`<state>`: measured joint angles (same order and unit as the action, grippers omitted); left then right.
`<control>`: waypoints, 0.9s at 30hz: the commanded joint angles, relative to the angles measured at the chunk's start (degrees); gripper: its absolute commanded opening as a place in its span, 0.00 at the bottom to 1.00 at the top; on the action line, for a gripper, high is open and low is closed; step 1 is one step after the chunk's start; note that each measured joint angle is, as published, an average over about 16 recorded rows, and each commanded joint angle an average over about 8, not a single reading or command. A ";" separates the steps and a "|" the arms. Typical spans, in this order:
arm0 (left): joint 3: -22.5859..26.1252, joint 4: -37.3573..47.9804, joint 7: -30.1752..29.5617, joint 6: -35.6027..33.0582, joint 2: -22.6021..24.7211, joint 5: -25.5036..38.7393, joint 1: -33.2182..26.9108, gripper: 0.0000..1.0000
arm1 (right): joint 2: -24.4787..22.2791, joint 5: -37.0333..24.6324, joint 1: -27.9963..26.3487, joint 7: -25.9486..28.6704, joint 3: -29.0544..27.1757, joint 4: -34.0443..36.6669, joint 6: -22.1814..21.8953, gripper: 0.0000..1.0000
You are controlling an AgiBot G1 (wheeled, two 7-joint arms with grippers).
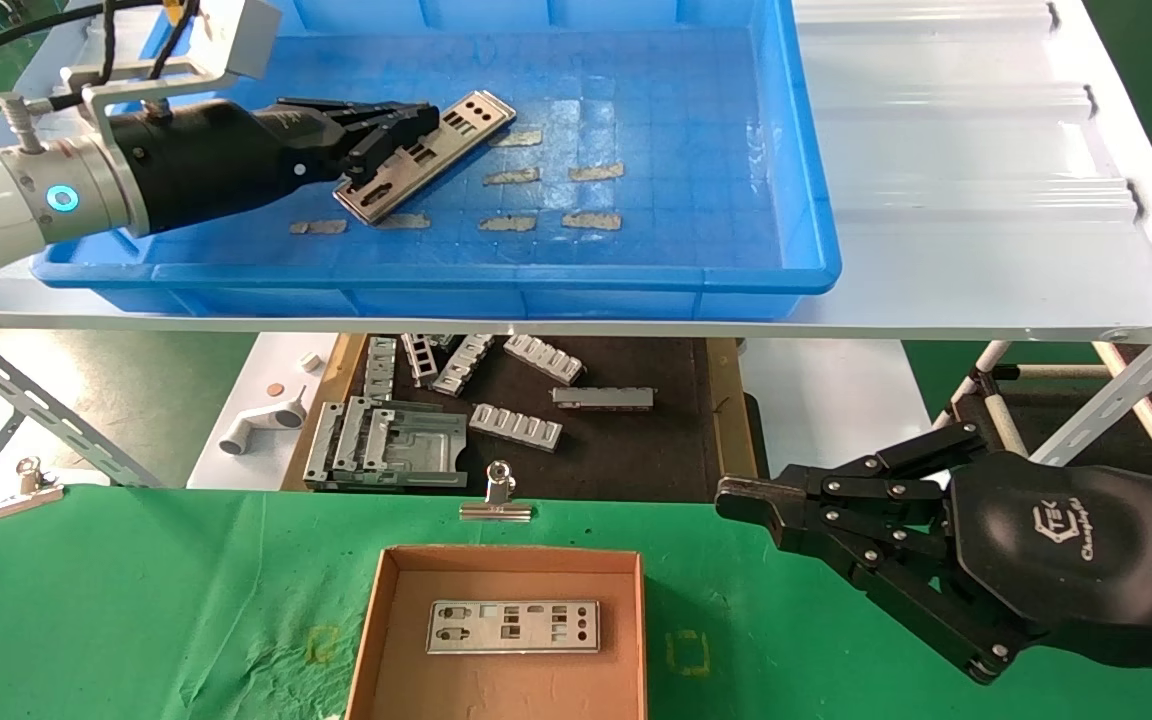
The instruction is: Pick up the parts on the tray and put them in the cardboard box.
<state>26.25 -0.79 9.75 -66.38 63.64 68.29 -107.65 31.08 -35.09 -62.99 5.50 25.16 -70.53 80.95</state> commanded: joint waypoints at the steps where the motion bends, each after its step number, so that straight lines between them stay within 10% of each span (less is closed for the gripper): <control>1: -0.01 -0.31 0.49 -0.16 -0.07 -0.01 -0.03 0.91 | 0.00 0.00 0.00 0.00 0.00 0.00 0.00 0.00; 27: 0.44 -1.69 8.81 -1.76 -0.21 0.70 -0.07 1.00 | 0.00 0.00 0.00 0.00 0.00 0.00 0.00 0.00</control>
<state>26.76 -2.55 18.67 -68.17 63.49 69.08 -107.72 31.08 -35.09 -62.99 5.50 25.16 -70.53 80.95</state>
